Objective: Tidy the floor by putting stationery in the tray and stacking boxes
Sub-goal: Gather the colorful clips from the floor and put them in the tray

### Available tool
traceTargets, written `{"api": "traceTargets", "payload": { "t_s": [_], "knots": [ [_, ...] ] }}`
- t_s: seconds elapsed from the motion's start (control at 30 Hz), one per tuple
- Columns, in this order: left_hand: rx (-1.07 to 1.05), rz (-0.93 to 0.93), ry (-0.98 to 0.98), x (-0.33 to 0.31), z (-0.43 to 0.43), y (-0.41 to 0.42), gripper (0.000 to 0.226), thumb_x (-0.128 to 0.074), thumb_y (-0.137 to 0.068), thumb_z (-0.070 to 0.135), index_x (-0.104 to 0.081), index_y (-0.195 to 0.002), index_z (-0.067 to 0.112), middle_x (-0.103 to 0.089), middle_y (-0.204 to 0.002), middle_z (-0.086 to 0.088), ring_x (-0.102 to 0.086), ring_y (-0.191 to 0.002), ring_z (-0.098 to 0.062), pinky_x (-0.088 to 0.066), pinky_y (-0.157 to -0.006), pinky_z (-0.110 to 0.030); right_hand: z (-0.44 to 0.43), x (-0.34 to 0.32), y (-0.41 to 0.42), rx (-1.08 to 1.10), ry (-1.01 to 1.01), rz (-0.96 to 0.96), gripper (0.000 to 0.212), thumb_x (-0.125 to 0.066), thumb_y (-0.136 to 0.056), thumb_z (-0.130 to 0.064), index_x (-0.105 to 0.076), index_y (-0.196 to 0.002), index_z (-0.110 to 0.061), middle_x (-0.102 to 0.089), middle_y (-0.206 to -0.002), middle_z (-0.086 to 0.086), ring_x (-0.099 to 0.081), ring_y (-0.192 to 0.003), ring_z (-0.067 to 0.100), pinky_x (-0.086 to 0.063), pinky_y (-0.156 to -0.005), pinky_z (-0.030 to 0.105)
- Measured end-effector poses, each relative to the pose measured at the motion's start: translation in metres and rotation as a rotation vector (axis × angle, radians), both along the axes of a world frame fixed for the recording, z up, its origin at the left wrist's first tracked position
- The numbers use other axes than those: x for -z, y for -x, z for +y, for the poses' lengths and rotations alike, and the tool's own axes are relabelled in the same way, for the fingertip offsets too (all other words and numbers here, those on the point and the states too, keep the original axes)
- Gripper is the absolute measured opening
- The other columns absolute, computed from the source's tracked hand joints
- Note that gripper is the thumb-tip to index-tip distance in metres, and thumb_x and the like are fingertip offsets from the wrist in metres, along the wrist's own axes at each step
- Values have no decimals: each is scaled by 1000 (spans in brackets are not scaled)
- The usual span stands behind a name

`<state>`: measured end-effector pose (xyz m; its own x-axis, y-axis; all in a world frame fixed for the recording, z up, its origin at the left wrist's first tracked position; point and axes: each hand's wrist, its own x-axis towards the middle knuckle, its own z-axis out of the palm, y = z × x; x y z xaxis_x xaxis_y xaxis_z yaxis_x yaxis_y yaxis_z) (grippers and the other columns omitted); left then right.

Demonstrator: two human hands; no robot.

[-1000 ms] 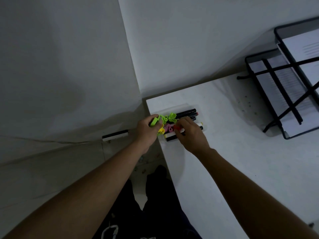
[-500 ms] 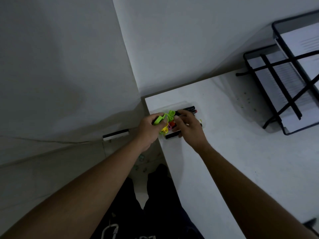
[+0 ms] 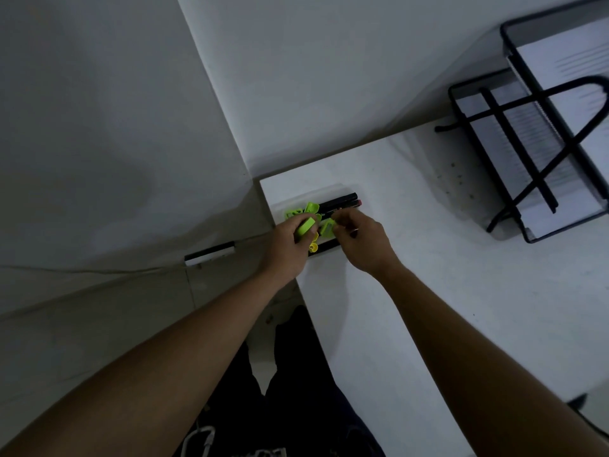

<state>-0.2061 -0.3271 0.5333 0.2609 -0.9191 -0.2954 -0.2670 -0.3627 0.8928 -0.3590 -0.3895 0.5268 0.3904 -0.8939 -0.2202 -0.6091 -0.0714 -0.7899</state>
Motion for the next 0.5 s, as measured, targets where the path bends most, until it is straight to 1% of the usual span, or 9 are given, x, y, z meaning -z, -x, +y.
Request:
{"api": "traceTargets", "payload": {
  "t_s": [0.1, 0.13, 0.17, 0.23, 0.3, 0.33, 0.4, 0.43, 0.5],
  "knots": [
    [69, -101, 16, 3, 1, -2, 26, -49, -97, 26, -60, -117, 13, -66, -104, -4, -60, -81, -12, -41, -57, -5, -1, -1, 1, -106, 47, 65, 17, -61, -90, -14, -66, -106, -11, -69, -95, -1, -59, -78, 10, -41, -63, 2],
    [81, -113, 27, 3, 1, -3, 25, -49, -97, 25, -60, -116, 12, -67, -104, -4, -59, -79, -11, -41, -57, -8, -1, -1, 0, -134, 70, 72, 15, -62, -88, -12, -67, -103, -9, -70, -93, 3, -61, -76, 13, -42, -61, 7],
    [83, -116, 38, 3, 2, -3, 23, -49, -97, 24, -60, -114, 12, -67, -103, -4, -59, -79, -10, -43, -60, -11, -1, -1, 0, -160, 98, 68, 14, -63, -87, -10, -68, -99, -8, -71, -90, 6, -62, -74, 18, -47, -62, 15],
    [46, -127, 61, 3, 2, -4, 19, -50, -97, 22, -61, -110, 13, -67, -98, -2, -58, -75, -1, -42, -59, -7, -1, 0, -1, -208, 141, 70, 13, -67, -83, -9, -72, -95, -6, -71, -89, 10, -63, -75, 22, -53, -70, 33],
    [-24, -146, 72, 2, 1, -5, 16, -51, -96, 23, -61, -106, 16, -68, -93, -2, -57, -70, 1, -39, -55, -5, 0, 1, -3, -237, 146, 95, 15, -70, -83, -14, -73, -96, -8, -70, -91, 12, -62, -82, 26, -53, -77, 41],
    [-49, -151, 66, 2, 1, -5, 16, -51, -96, 25, -61, -106, 18, -68, -91, -3, -58, -69, -3, -42, -55, -10, -1, 2, -3, -242, 136, 105, 16, -71, -83, -17, -74, -97, -10, -69, -92, 12, -61, -84, 27, -53, -78, 43],
    [-61, -164, 38, 1, 0, -6, 19, -48, -97, 29, -59, -108, 19, -69, -90, -7, -63, -72, -20, -50, -59, -29, 0, 4, -3, -245, 140, 130, 17, -70, -84, -23, -74, -98, -14, -69, -95, 10, -59, -89, 27, -51, -81, 43],
    [-58, -169, 28, 0, 0, -8, 22, -47, -97, 30, -59, -110, 18, -69, -90, -8, -64, -75, -23, -51, -62, -34, 0, 6, -3, -250, 157, 152, 18, -69, -84, -24, -74, -99, -15, -68, -96, 10, -57, -92, 27, -49, -82, 42],
    [-63, -165, 35, -1, -1, -11, 26, -48, -97, 30, -62, -112, 15, -68, -94, -9, -64, -82, -22, -51, -68, -34, 0, 7, -2, -253, 177, 197, 20, -68, -85, -25, -75, -101, -16, -66, -99, 11, -54, -95, 27, -47, -83, 39]
  ]
}}
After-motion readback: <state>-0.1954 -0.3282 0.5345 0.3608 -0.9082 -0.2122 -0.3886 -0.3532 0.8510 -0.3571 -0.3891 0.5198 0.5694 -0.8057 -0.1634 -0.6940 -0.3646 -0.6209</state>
